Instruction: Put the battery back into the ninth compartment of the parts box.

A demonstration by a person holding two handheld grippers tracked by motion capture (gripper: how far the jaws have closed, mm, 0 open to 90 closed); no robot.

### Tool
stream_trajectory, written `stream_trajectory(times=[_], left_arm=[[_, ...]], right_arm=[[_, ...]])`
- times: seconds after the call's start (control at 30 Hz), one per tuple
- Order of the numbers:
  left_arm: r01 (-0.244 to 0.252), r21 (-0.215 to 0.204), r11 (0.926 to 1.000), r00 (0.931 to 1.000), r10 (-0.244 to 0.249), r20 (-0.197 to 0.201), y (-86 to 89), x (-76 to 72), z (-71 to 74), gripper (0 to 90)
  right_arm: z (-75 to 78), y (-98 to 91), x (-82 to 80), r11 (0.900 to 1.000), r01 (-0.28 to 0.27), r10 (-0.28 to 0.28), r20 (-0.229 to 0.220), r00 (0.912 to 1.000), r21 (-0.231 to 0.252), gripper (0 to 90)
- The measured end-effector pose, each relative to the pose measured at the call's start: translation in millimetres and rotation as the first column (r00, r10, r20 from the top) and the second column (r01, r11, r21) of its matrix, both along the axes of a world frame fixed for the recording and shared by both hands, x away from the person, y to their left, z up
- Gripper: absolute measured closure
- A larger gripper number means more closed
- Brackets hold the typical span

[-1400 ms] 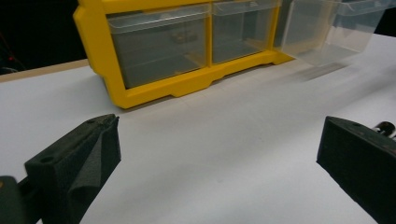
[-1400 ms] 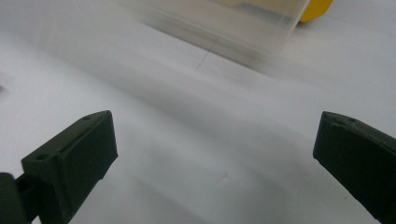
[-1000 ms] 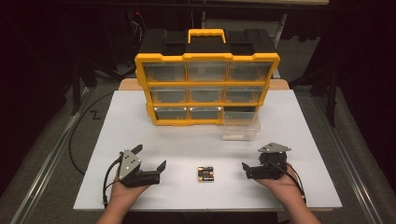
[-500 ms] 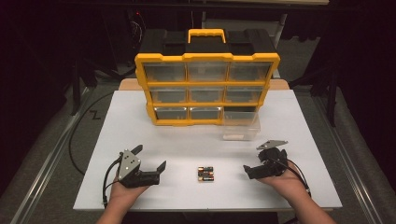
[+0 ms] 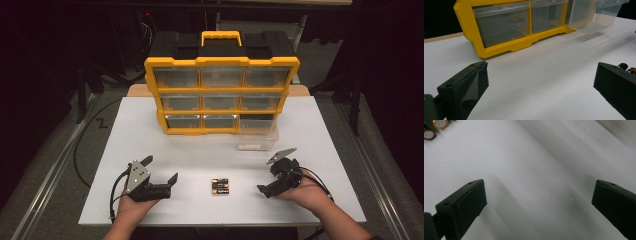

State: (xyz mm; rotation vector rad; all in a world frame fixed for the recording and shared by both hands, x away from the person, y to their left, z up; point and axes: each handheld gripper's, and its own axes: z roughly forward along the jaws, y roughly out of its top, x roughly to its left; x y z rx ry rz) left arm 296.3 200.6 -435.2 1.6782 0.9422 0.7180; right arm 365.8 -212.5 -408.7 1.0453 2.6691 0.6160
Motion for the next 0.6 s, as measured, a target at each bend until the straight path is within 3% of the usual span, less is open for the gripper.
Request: stream_trajectory(times=[0.27, 0.47, 0.6], left_arm=[[0.003, 0.000, 1.0000, 1.0000, -0.003, -0.004, -0.2, -0.4, -0.5, 0.2], [0.005, 0.000, 1.0000, 1.0000, -0.005, -0.005, -0.6, -0.8, -0.8, 0.1], [0.008, 0.002, 1.0000, 1.0000, -0.008, -0.004, -0.9, -0.9, -1.0, 0.1]], right_arm=[[-0.4, 9.8, 0.2, 0.9924, -0.121, 0.120, -0.042, 0.9919, -0.024, 1.1], [2.9, 15.7, 2.4, 0.9823, -0.185, 0.184, -0.051, 0.9817, -0.027, 1.5], [2.8, 18.3, 3.3, 0.9707, -0.237, 0.234, -0.065, 0.9701, -0.041, 2.5]])
